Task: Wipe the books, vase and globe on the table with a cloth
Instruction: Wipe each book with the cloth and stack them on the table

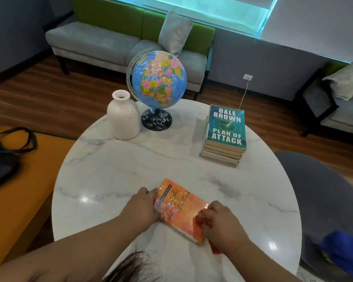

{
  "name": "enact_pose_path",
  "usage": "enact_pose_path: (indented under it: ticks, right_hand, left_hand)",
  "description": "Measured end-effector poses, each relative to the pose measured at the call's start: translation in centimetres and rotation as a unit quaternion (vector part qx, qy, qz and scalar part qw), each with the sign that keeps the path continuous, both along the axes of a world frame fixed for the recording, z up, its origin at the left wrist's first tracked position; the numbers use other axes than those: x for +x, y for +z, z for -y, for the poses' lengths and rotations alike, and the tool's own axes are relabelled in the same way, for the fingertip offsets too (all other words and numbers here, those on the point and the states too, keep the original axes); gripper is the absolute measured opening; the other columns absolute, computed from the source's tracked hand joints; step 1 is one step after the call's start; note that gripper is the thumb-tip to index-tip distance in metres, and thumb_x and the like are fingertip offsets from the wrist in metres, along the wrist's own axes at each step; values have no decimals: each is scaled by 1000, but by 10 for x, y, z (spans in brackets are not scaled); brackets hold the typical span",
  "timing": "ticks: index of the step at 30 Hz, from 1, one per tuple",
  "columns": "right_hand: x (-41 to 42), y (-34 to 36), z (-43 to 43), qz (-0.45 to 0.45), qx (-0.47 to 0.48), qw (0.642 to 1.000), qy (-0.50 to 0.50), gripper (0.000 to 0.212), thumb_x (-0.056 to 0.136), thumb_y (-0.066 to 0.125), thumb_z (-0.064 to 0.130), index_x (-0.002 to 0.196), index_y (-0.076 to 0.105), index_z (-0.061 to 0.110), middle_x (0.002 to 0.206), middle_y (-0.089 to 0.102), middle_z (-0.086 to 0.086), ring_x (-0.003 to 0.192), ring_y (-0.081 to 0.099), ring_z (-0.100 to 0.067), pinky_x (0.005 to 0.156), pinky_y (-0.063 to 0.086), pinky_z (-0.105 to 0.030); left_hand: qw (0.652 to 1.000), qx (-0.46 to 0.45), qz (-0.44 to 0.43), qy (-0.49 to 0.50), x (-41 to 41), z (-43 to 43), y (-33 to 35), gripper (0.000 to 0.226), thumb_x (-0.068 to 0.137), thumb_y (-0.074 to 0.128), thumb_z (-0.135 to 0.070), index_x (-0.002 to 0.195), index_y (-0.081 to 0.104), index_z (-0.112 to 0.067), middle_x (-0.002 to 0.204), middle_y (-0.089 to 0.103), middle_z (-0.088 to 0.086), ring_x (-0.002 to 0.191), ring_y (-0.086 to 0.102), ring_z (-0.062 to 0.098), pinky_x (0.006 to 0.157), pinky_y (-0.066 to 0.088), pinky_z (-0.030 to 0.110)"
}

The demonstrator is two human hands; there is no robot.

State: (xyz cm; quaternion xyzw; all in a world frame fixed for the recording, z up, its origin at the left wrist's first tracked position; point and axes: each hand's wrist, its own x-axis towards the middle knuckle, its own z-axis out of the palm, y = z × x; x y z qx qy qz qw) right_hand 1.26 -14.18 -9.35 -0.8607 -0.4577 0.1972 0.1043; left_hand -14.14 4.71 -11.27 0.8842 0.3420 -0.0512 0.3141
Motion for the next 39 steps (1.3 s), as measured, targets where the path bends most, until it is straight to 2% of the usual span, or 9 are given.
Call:
enact_pose_path:
  ticks: [2, 4, 7, 12, 14, 17, 22, 27, 39]
  right_hand:
    - [2, 1, -3, 14, -5, 999, -40, 29, 86, 54, 22, 103, 71, 37, 106, 48, 10, 103, 48, -16, 81, 47, -22]
    - [-11, 1, -12, 27, -15, 999, 6, 28, 89, 53, 25, 108, 69, 35, 111, 48, 8, 106, 46, -17, 76, 45, -19]
    - [-22, 1, -16, -5, -1, 998, 61, 26, 87, 56, 27, 107, 70, 36, 108, 46, 12, 106, 46, -16, 83, 39, -18]
    - [8, 3, -29, 29, -15, 994, -103, 29, 87, 52, 22, 103, 71, 37, 106, 49, 8, 103, 55, -17, 85, 46, -25]
    - [0, 3, -38, 45, -37, 995, -81, 30, 89, 49, 23, 108, 69, 35, 110, 49, 3, 103, 54, -20, 86, 48, -28]
    - [-7, 3, -39, -13, -26, 999, -31, 25, 87, 54, 24, 104, 69, 36, 106, 47, 7, 100, 53, -15, 84, 45, -26]
    - [11, -1, -59, 24, -13, 996, -83, 25, 90, 51, 23, 105, 69, 31, 108, 48, 4, 101, 55, -18, 85, 47, -28]
    - [10, 1, -68, 17, -14, 999, 36, 25, 93, 52, 27, 111, 67, 33, 110, 45, 9, 105, 46, -14, 88, 43, -25]
    - [33, 1, -75, -38, -15, 996, 83, 22, 87, 61, 21, 100, 71, 36, 101, 46, 15, 99, 52, -10, 89, 47, -26]
  left_hand:
    - [1000, 1, 4, -3, 0, -1, 0, 67, 77, 71, -45, 135, 43, -28, 103, 44, -1, 92, 53, 16, 78, 46, 26]
    - [1000, 1, 1, -9, 0, -2, -2, 66, 77, 71, -45, 135, 43, -28, 103, 43, -1, 90, 51, 14, 77, 45, 24]
    - [1000, 4, 1, -15, 1, -4, -2, 65, 78, 71, -44, 135, 43, -27, 104, 43, -2, 88, 49, 13, 77, 45, 24]
    - [1000, -6, 6, -17, 2, -5, -4, 65, 77, 73, -44, 133, 44, -28, 102, 43, -2, 87, 50, 13, 76, 44, 23]
    - [1000, -5, 6, -18, 2, -6, -5, 65, 77, 72, -44, 134, 43, -28, 101, 42, -2, 86, 49, 13, 75, 43, 23]
    - [1000, -4, 2, -16, 2, -6, -5, 65, 77, 72, -43, 134, 43, -29, 103, 43, -1, 87, 51, 14, 74, 44, 23]
    - [1000, -6, -11, -13, 3, -7, -6, 69, 78, 72, -42, 138, 39, -30, 106, 44, -1, 96, 55, 18, 80, 48, 27]
    - [1000, -4, -10, -9, 1, -6, -7, 71, 80, 69, -39, 142, 35, -31, 112, 45, 0, 100, 56, 19, 84, 49, 30]
    - [1000, -3, -8, -1, 0, -5, -8, 76, 79, 70, -42, 144, 32, -32, 112, 45, 0, 100, 54, 18, 84, 48, 29]
